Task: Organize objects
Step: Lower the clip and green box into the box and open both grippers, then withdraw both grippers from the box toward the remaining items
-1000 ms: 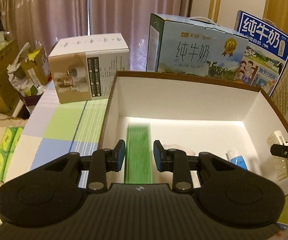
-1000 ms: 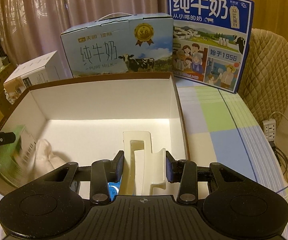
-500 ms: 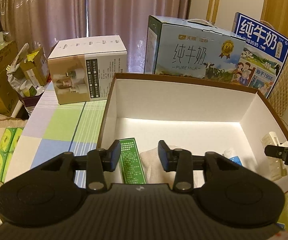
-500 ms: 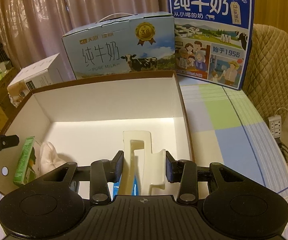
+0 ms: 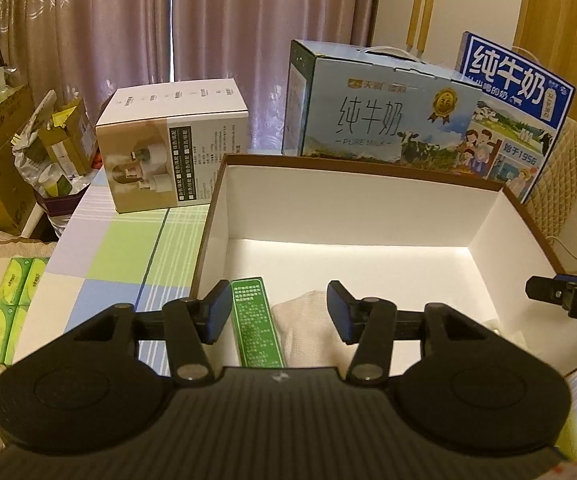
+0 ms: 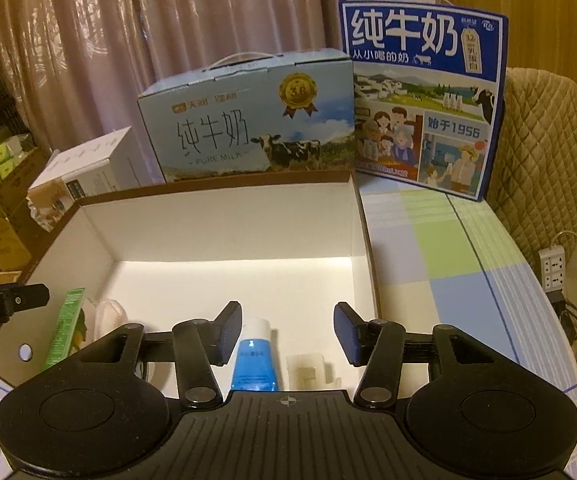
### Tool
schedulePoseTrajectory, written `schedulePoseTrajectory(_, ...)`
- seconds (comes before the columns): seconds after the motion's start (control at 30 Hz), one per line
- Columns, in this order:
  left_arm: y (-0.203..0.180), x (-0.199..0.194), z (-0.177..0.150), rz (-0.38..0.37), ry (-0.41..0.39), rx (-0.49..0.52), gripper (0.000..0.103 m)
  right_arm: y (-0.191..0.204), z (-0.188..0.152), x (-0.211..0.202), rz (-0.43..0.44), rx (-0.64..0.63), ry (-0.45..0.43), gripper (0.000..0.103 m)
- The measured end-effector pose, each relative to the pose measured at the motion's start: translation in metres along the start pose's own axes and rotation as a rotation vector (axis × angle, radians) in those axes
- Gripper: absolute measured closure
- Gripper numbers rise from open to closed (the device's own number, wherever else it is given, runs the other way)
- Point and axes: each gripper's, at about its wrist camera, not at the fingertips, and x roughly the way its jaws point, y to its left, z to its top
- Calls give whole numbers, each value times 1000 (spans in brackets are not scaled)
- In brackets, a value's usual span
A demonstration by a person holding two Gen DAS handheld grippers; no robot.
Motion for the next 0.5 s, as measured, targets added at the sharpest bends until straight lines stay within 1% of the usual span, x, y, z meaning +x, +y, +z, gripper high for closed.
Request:
schedulePoseTrajectory(0.27, -10, -27, 4, -19, -33, 5, 56, 6, 2, -26, 32, 5, -19, 55)
schedulePoseTrajectory(0.5, -17, -57, -11, -37, -34, 33, 56, 12, -8, -51, 76, 1, -22, 55)
